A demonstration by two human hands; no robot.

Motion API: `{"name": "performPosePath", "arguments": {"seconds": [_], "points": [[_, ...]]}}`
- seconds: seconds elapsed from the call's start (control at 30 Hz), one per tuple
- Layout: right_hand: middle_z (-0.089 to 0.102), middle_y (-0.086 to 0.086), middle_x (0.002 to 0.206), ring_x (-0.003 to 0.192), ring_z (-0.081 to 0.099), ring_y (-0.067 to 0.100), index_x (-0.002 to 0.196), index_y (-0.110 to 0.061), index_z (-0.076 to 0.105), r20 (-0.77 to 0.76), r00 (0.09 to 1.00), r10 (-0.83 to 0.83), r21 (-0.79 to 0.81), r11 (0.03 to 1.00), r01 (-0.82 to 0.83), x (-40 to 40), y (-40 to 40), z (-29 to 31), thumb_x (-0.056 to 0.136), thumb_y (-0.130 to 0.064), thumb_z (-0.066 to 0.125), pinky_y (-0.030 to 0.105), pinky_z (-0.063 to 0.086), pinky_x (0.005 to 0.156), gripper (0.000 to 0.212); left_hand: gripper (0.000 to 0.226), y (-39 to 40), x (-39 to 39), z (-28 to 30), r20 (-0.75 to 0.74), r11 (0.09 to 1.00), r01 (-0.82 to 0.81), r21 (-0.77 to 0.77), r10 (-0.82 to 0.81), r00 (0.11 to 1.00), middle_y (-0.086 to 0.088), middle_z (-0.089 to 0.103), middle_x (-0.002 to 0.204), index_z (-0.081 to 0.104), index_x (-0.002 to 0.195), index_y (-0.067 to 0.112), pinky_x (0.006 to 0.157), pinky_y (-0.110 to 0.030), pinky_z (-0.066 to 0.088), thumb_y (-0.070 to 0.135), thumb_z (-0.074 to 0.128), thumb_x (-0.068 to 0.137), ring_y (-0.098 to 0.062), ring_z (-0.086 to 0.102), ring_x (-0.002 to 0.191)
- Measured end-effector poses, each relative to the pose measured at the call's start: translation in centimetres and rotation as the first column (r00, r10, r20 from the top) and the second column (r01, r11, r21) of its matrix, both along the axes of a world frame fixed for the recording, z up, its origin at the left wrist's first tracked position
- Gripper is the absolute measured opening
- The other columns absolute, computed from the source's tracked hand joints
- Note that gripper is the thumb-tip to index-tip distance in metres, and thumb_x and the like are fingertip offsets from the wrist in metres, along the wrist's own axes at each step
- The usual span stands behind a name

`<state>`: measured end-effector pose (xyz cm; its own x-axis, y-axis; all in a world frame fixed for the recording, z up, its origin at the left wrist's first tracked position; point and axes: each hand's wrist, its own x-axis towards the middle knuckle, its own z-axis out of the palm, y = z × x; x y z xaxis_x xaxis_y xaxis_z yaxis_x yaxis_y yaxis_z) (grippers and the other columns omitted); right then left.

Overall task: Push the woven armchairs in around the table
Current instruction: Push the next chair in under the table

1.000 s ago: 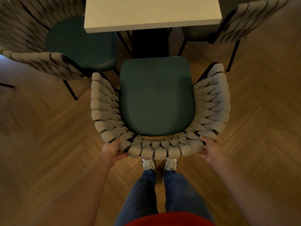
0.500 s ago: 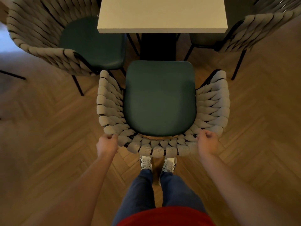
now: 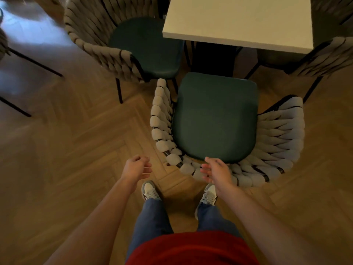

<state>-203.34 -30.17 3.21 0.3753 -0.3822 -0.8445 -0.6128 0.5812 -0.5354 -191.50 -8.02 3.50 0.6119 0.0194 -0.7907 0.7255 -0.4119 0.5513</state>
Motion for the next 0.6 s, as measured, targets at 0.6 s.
{"name": "performPosePath", "arguments": {"seconds": [0.6], "points": [[0.064, 0.008, 0.096, 0.086, 0.063, 0.022, 0.110, -0.012, 0.058, 0.004, 0.989, 0.147, 0.002, 0.989, -0.147, 23.0, 21.2, -1.1, 0.098, -0.025, 0.055, 0.036, 0.053, 0.075, 0.018, 0.010, 22.7, 22.3, 0.7, 0.023, 0.993, -0.104, -0.059, 0.105, 0.994, -0.011, 0.065, 0.090, 0.061, 0.092, 0.012, 0.064, -0.034, 0.053, 0.018, 0.054, 0.097, -0.024, 0.065, 0.074]]}}
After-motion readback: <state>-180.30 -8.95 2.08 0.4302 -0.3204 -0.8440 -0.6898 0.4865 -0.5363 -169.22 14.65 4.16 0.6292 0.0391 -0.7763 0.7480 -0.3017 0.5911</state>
